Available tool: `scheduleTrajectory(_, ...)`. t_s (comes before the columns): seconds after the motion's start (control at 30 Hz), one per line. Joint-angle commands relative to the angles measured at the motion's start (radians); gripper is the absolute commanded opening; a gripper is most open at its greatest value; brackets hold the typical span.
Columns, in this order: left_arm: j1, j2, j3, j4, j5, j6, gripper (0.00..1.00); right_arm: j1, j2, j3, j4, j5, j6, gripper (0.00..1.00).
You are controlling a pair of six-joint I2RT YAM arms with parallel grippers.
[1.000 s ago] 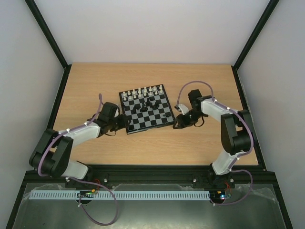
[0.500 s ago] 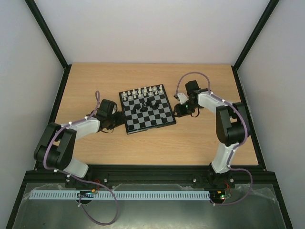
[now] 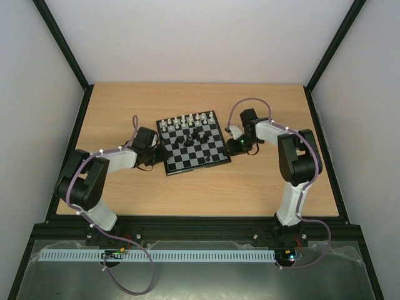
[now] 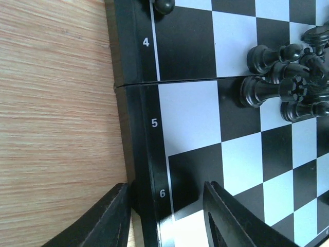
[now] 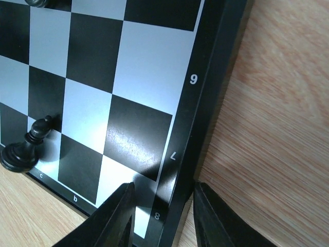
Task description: Set up the chess pieces on the board
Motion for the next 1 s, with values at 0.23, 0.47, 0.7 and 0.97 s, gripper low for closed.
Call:
scheduleTrajectory(0.23,-0.082,0.015,0.000,-0.028,0.005,0.035,0.33,0.016,-0.070,-0.134,-0.102,-0.071,-0.067,0.31)
scheduleTrajectory(0.47,-0.149,-0.025,-0.043,-0.035,-0.008,0.002,0.33,0.029,-0.136,-0.197,-0.162,-0.100,-0.091,0.30)
scheduleTrajectory(0.7,-0.223,-0.085,-0.060,-0.072,-0.061,-0.033,0.33,0.038,-0.200,-0.272,-0.202,-0.093,-0.138,0.30)
scheduleTrajectory(0.97,-0.272,-0.125,-0.105,-0.081,-0.103,-0.063,0.34,0.038,-0.231,-0.297,-0.190,-0.058,-0.155,0.30)
